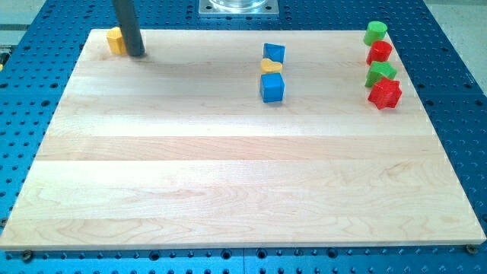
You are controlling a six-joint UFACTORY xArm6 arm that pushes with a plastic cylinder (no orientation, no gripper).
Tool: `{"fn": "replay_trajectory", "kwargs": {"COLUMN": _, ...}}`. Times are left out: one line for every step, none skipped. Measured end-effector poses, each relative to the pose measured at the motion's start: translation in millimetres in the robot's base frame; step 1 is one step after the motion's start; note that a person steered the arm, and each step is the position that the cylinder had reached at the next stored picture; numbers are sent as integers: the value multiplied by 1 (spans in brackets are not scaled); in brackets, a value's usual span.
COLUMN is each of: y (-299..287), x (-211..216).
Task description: Place the hexagon bottom left side of the cube
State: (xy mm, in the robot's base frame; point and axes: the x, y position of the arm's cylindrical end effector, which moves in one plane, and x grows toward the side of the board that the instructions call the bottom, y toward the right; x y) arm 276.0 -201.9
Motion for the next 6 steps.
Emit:
{"fn": "replay_trajectory", "kwargs": {"y": -42, "x": 34}}
{"fn": "replay_trajectory", "kwargs": {"y": -92, "x": 34}}
{"fn": "replay_trajectory", "kwargs": {"y": -103, "x": 16}}
{"fn": "replay_trajectory", "kwargs": {"y": -90, "x": -18}}
{"fn": "replay_trajectory", "kwargs": {"y": -68, "x": -18}}
{"fn": "replay_trajectory", "kwargs": {"y": -32, "x": -23}}
